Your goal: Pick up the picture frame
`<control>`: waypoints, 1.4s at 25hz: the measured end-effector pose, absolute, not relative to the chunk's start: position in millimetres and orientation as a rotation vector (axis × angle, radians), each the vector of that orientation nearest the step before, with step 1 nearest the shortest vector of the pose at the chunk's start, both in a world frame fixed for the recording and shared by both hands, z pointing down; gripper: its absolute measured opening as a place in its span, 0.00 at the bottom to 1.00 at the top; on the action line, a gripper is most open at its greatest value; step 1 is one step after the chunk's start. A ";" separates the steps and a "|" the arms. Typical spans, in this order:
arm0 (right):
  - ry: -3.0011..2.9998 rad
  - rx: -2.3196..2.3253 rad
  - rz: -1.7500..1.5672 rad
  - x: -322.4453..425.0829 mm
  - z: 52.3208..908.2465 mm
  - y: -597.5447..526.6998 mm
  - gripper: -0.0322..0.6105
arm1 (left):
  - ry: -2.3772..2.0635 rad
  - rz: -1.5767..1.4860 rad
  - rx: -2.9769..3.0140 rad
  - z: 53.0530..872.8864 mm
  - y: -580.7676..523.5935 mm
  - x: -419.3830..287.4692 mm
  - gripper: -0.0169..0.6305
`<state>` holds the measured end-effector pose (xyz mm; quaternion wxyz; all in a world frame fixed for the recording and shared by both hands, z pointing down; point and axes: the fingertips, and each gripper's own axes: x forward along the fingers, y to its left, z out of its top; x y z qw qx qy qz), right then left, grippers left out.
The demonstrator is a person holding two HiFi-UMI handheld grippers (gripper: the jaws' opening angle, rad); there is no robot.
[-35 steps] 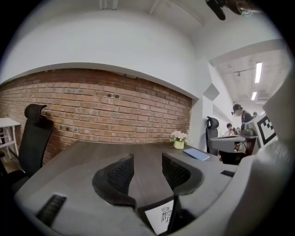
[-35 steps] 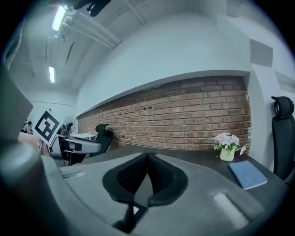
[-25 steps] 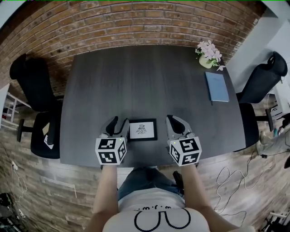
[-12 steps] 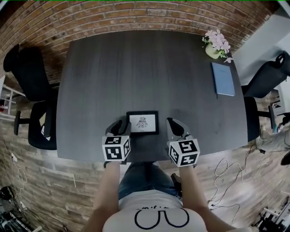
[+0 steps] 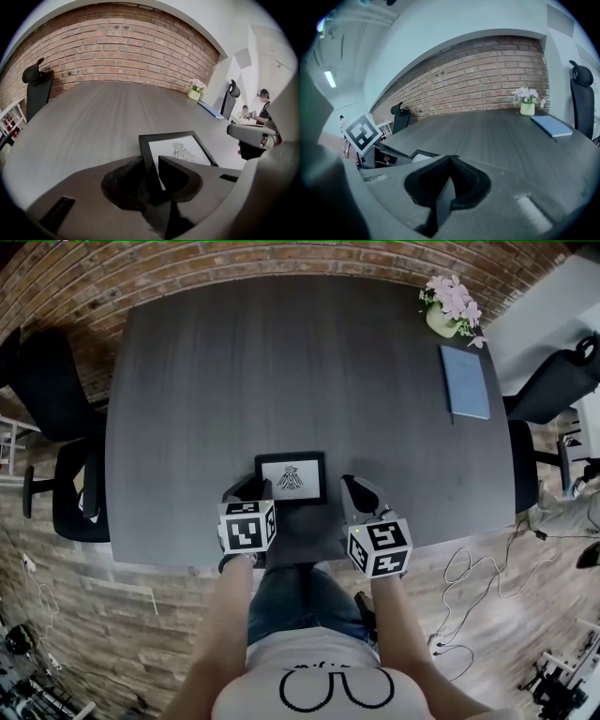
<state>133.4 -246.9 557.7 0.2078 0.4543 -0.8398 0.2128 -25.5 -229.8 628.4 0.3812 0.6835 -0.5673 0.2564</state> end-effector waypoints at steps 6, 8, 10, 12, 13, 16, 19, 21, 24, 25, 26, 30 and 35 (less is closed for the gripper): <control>-2.342 1.259 0.574 132.0 554.7 -250.7 0.05 | -1.453 0.619 1.699 629.7 -230.6 -27.4 0.15; -2.346 1.255 0.565 130.6 552.5 -252.3 0.05 | -1.446 0.583 1.681 628.7 -230.8 -29.2 0.14; -2.348 1.254 0.562 129.6 550.3 -253.7 0.05 | -1.435 0.550 1.659 625.5 -231.0 -30.4 0.14; -2.350 1.251 0.562 128.2 548.4 -254.5 0.05 | -1.421 0.517 1.642 623.9 -230.5 -31.5 0.13; -2.353 1.248 0.564 127.0 547.6 -254.7 0.05 | -1.414 0.505 1.638 624.7 -230.2 -32.1 0.13; -2.363 1.232 0.583 121.7 545.7 -255.6 0.05 | -1.373 0.455 1.642 628.7 -230.4 -32.4 0.13; -2.380 1.220 0.643 116.9 544.2 -256.8 0.05 | -1.323 0.381 1.641 628.8 -230.0 -33.3 0.13; -2.386 1.221 0.704 117.0 544.3 -258.7 0.05 | -1.289 0.321 1.636 628.4 -230.1 -33.0 0.13; -2.363 1.228 0.794 118.9 548.8 -260.8 0.05 | -1.251 0.270 1.635 628.3 -230.3 -33.0 0.13; -2.353 1.223 0.816 118.5 551.1 -260.8 0.05 | -1.245 0.269 1.636 628.5 -230.1 -33.1 0.13; -2.350 1.210 0.839 117.2 553.0 -260.4 0.06 | -1.240 0.271 1.637 628.7 -230.0 -32.8 0.13; -2.363 1.148 0.970 107.8 558.1 -258.9 0.17 | -1.221 0.272 1.639 628.7 -230.7 -31.8 0.13; -2.331 1.052 1.076 93.4 570.1 -255.0 0.28 | -1.224 0.268 1.632 628.0 -230.4 -35.3 0.13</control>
